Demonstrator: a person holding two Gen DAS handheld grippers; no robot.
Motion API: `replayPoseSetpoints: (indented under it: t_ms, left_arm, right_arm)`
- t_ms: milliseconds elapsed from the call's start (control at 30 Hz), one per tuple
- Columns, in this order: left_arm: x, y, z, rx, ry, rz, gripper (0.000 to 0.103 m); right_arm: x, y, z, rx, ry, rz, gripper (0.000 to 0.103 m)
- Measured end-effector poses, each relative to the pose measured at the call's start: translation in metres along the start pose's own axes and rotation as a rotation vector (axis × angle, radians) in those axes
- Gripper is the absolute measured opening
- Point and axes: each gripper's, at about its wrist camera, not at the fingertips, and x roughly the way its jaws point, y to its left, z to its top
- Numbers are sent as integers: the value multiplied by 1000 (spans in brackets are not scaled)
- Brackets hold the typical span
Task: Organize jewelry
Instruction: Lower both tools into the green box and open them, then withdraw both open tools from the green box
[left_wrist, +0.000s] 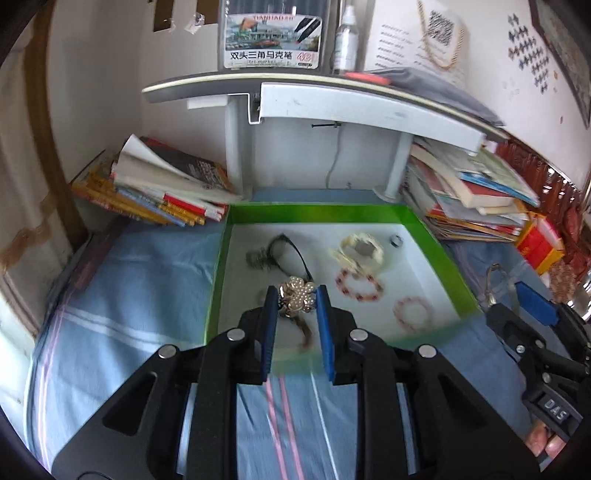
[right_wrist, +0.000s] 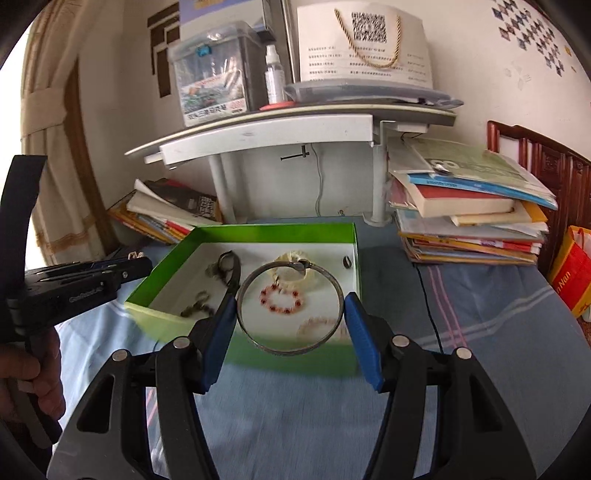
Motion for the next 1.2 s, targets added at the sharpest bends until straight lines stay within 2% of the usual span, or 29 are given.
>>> replayPoseSetpoints:
  t_ms: [100, 267, 333, 367, 400, 467, 533, 633, 700, 800, 933, 1033, 1200]
  left_arm:
    - [36, 5, 19, 2, 33, 8, 21]
    - [78, 11, 30, 6, 62, 41, 22]
    - [93, 15, 29, -5, 84, 56, 26]
    - [98, 15, 28, -3, 91, 68, 40]
    - [101, 15, 26, 6, 89, 83, 59]
    - [96, 15, 21, 21, 71, 124, 65]
    - [79, 13, 15, 34, 49, 114, 79]
    - [37, 7, 4, 42, -13, 103, 90]
    - [6, 3, -9, 34, -41, 80, 93]
    - [-33, -4, -28, 24, -69, 73, 96]
    - [-86, -12, -71, -19, -83, 59, 99]
    - [-110, -18, -100, -28, -64, 49, 99]
    - [-139, -27, -148, -23, -40, 85, 99]
  right_arm:
    - [31, -2, 14, -11, 28, -11, 59]
    - [77, -3, 27, -30, 64, -30, 59]
    - [94, -5, 27, -39, 91, -31, 62]
    - [98, -6, 26, -37, 92, -37, 65]
    - [99, -8, 25, -26, 89, -54, 68]
    - [86, -11, 23, 4, 69, -45, 75]
    - [67, -12, 22, 13, 35, -53, 89]
    - [20, -11, 15, 15, -48, -59, 96]
    - [-10, -10, 8, 18, -79, -60, 100]
    - [-48, -6, -8, 30, -95, -57, 100]
    - [-87, 1, -38, 48, -68, -58, 100]
    - [-107, 12, -63, 40, -50, -63, 100]
    - [-135, 25, -97, 41, -35, -63, 100]
